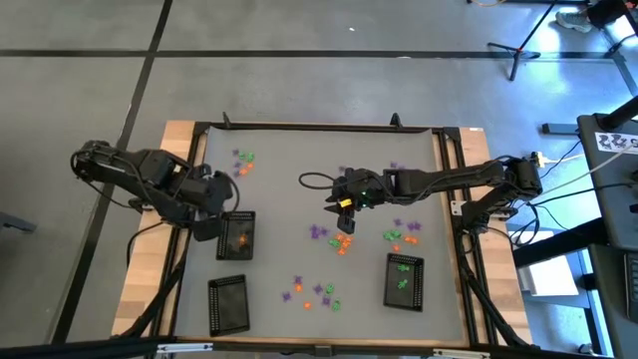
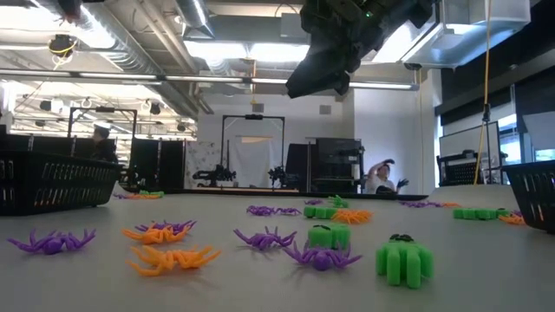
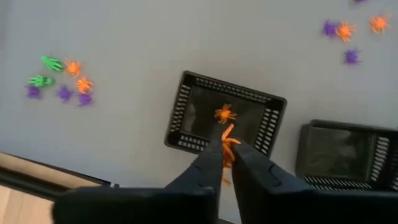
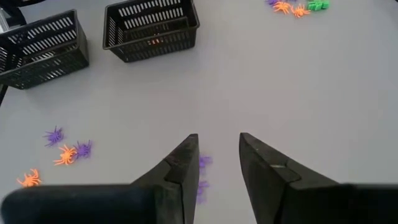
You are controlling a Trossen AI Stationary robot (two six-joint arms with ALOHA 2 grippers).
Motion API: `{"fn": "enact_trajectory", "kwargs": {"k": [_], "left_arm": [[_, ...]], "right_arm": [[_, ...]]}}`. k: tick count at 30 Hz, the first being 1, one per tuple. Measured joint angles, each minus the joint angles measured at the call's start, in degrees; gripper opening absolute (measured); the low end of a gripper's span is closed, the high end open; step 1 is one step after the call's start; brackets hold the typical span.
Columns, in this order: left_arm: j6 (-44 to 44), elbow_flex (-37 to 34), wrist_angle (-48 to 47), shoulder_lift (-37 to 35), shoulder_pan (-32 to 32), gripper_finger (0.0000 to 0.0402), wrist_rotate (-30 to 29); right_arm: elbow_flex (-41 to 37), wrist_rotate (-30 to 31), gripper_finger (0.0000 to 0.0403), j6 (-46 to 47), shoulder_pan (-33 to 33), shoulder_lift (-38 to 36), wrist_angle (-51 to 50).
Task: Sort Halloween decoration
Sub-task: Put the orange spider toy into the top black basket, then put the green skeleton toy into the bottom right black basket
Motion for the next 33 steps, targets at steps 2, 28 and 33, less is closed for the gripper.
{"fn": "enact_trajectory", "kwargs": {"k": [2,28,33], "left_arm": [[0.18,-0.02,-0.02,0.39,0.00,0.0051,0.38],[22.43,-22.16,25.50,-6.38,12.14,0.0153,-12.90],[26.29,-24.35,26.45,-8.91,27.87,0.0151,-12.20]], "right_arm": [[0.00,0.00,0.0112,-0.03,0.00,0.00,0.01],[-0.04,0.04,0.0112,-0.09,0.02,0.00,-0.62],[-0.04,0.72,0.0112,-0.07,0.02,0.00,-0.96]]}}
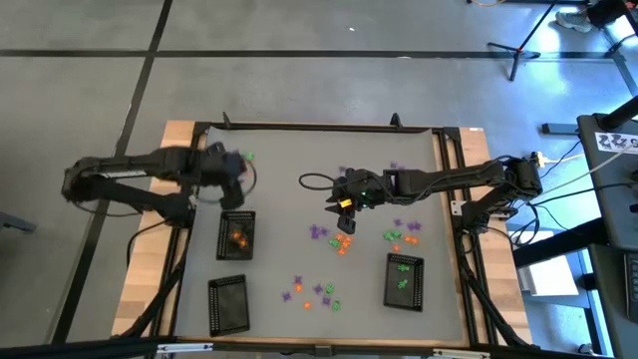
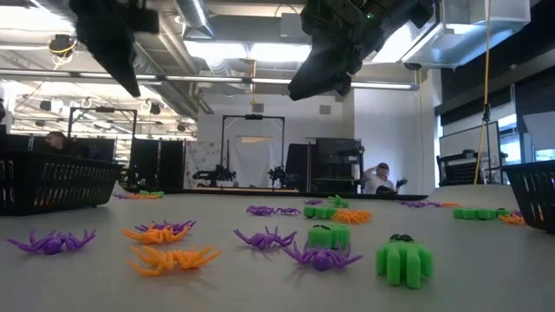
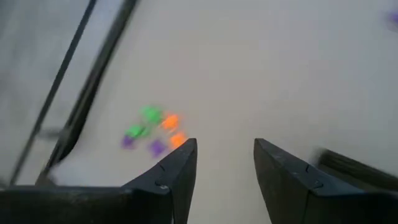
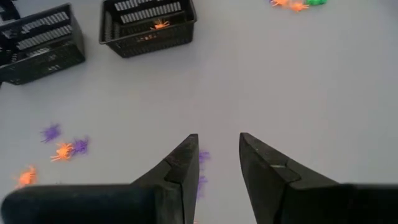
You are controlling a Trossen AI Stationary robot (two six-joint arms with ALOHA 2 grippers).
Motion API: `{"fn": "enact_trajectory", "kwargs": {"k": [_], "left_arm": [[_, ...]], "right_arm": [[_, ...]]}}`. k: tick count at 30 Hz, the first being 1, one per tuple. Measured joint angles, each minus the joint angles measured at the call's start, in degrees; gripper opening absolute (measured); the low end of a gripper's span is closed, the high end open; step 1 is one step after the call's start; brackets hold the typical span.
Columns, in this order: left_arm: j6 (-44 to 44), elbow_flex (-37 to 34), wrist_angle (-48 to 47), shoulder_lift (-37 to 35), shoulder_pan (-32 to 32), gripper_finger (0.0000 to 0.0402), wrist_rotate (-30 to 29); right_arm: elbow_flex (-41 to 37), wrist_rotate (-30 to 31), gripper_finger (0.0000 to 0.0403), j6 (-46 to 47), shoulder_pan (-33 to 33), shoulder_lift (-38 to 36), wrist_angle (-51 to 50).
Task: Sort Halloween decoration
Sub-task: Put the green skeleton toy into the bottom right black basket
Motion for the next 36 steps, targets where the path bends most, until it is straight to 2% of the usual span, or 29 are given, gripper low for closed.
{"fn": "enact_trajectory", "kwargs": {"k": [3,6,11,16,24,36], "left_arm": [[1.12,-0.04,1.36,1.22,9.97,0.0150,3.90],[4.06,-0.04,2.82,5.42,17.63,0.0150,8.49],[9.39,-0.04,6.38,15.37,27.22,0.0150,8.95],[10.08,-0.04,13.60,24.91,33.73,0.0150,11.11],[6.90,-0.04,23.66,33.60,38.33,0.0150,13.47],[2.19,-0.04,24.80,40.95,38.97,0.0150,13.71]], "right_arm": [[0.00,2.79,0.0112,-0.02,-0.01,0.00,0.09],[0.00,4.99,0.0112,-0.07,-0.07,0.00,0.28],[0.00,5.00,0.0112,-0.07,-0.07,0.15,0.85],[0.00,4.73,0.0112,-0.14,-0.04,0.17,0.83],[0.00,4.73,0.0112,-1.43,-0.04,0.22,0.93],[0.00,4.71,0.0112,-1.44,-0.04,0.24,0.98]]}}
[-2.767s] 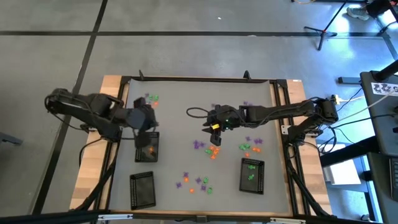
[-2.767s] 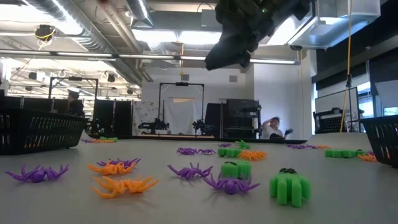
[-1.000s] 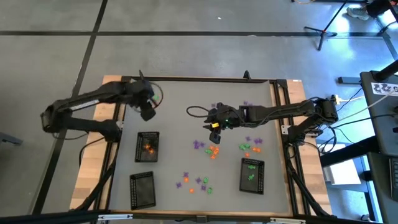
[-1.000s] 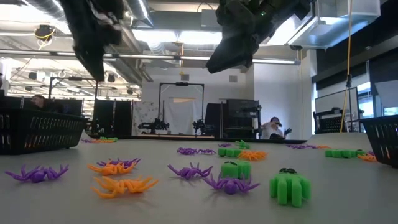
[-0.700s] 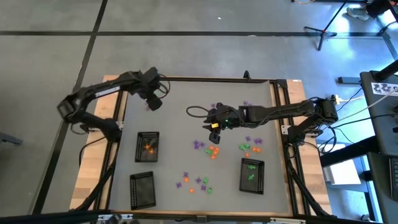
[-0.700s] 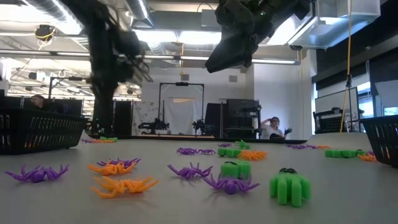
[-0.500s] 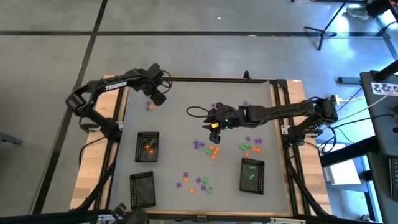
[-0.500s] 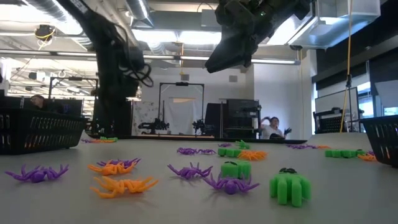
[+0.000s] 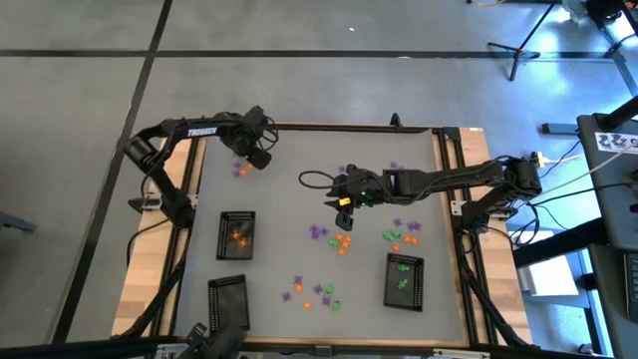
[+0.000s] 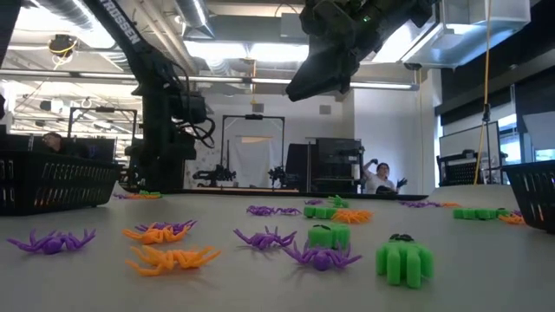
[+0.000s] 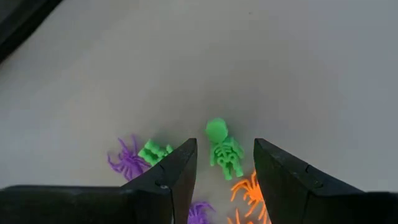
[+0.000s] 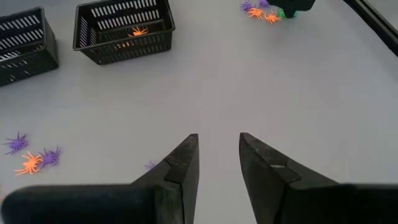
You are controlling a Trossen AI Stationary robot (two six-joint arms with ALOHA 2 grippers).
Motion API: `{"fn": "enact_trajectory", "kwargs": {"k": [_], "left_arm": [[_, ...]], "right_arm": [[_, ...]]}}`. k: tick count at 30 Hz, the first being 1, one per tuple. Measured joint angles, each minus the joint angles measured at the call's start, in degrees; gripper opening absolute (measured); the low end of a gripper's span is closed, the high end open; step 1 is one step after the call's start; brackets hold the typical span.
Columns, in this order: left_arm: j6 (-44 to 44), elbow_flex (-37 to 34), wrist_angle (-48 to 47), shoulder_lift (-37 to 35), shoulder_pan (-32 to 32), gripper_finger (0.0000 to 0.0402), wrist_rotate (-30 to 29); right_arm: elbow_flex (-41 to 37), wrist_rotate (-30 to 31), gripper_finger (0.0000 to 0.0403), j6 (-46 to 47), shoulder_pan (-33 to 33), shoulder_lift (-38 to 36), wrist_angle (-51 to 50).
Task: Sort Halloween decoration
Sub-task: Put the green skeleton toy into the bottom right black basket
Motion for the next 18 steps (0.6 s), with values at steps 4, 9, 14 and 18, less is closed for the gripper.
{"fn": "enact_trajectory", "kwargs": {"k": [4,9,14,18], "left_arm": [[-0.40,0.00,0.32,1.10,-0.01,0.0149,0.14],[-0.29,0.02,0.47,1.90,0.09,0.0118,0.13],[0.23,0.02,1.52,1.93,0.09,0.0061,0.17],[2.30,0.20,1.62,1.93,0.10,0.0016,0.09]], "right_arm": [[0.00,0.00,0.0112,0.00,0.00,0.00,0.02],[0.00,0.00,0.0112,0.01,0.00,0.00,0.02],[0.00,-0.02,0.0112,0.02,0.04,0.00,0.00],[0.00,-0.02,0.0112,0.00,0.04,0.02,0.00]]}}
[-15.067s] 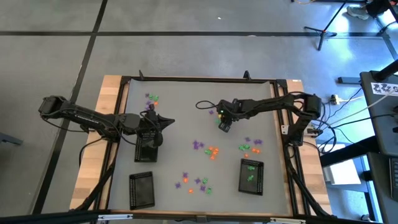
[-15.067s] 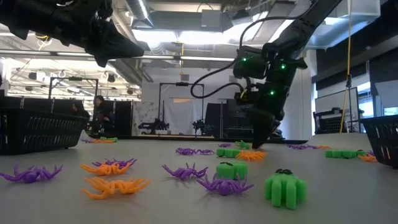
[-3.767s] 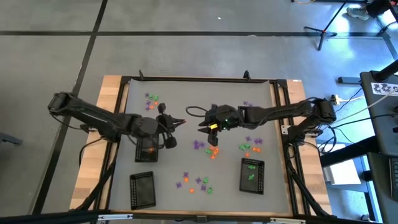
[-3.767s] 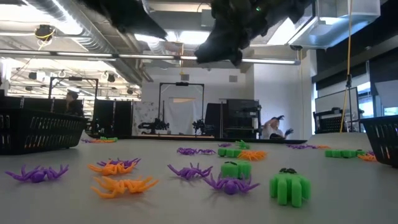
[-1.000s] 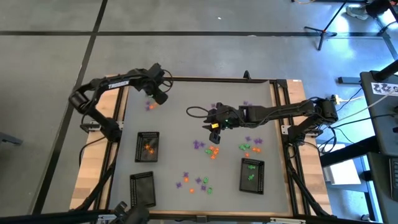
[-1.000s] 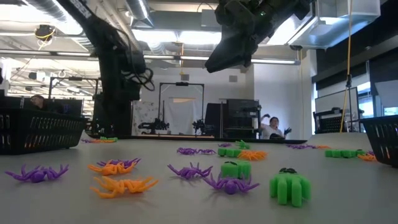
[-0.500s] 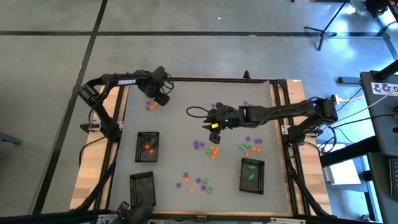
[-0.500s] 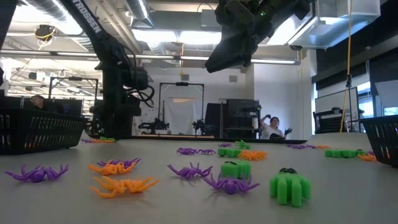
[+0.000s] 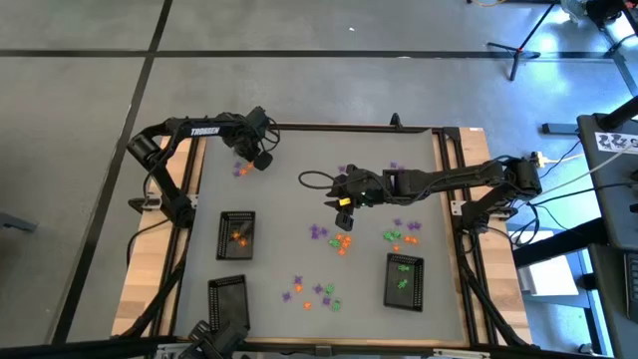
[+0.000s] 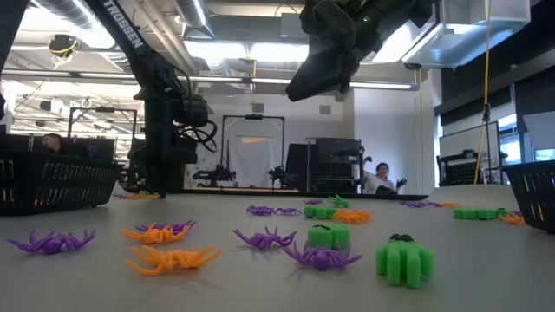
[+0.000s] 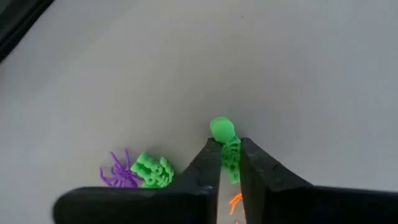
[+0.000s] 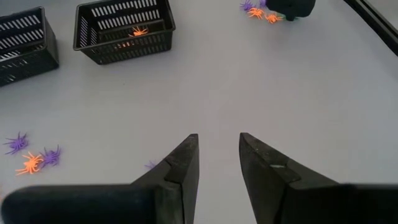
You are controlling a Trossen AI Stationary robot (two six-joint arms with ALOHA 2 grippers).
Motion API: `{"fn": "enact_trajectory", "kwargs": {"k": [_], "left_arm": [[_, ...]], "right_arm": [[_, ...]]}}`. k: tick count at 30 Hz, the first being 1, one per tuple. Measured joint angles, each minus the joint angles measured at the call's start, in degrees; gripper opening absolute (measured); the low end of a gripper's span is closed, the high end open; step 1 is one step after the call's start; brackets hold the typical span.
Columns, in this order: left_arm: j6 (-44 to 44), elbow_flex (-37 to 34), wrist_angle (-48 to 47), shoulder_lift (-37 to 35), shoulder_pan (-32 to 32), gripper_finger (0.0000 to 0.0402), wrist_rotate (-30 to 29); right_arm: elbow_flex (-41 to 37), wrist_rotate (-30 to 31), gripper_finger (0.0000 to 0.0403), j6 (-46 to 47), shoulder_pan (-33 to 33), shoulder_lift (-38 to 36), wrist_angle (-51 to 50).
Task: Sort Halloween decoration
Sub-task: Put the green skeleton toy into the bottom right black basket
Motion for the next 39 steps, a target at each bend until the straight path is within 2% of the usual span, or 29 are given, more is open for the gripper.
{"fn": "enact_trajectory", "kwargs": {"k": [5,11,17,21,24,29,39], "left_arm": [[1.13,2.71,-1.84,-0.77,-0.28,0.0009,2.82],[4.84,4.76,-0.41,-7.99,-3.70,0.0002,10.44],[7.00,4.80,0.43,-18.09,-12.49,0.0003,13.75],[6.13,4.78,6.44,-24.44,-21.48,0.0004,16.66],[6.63,3.88,11.72,-27.97,-28.61,0.0003,14.72],[6.51,1.73,17.68,-29.73,-37.48,0.0002,6.44],[6.52,-0.35,20.04,-29.68,-45.18,0.0001,2.13]], "right_arm": [[0.00,0.00,0.0112,0.00,0.00,0.00,0.00],[0.00,0.00,0.0112,0.02,0.00,0.00,-0.02],[0.00,-0.02,0.0112,0.02,0.00,0.01,0.24],[-1.25,-0.99,0.0112,-0.03,0.71,0.74,5.49],[-3.23,-2.44,0.0112,-0.50,1.21,0.74,12.45],[-5.67,-1.24,0.0112,-1.72,1.55,0.74,18.70],[-9.63,1.96,0.0112,-5.40,1.46,0.68,30.82]]}}
